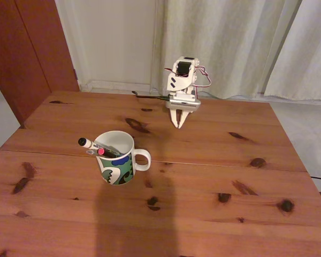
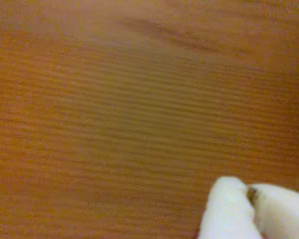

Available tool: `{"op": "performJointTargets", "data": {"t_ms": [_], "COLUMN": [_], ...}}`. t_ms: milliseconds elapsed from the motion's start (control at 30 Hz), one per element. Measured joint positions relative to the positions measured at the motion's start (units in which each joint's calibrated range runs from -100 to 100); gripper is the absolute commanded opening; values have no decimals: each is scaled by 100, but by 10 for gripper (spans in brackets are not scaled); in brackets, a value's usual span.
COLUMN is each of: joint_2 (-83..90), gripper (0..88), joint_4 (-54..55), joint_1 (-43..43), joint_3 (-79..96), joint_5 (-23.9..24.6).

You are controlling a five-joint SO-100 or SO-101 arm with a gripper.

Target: Clean up the desk and place the pens and markers into the cup

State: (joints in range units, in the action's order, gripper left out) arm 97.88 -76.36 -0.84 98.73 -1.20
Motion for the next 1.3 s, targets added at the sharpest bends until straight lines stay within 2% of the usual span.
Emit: {"op": "performJointTargets", "data": {"t_ms": [500,1300], "joint_2": [8,8], "gripper": [8,8], "joint_4": [-25,-25], "joint_1": [293,293], "joint_3": [8,8], "joint_5": [0,0]}}
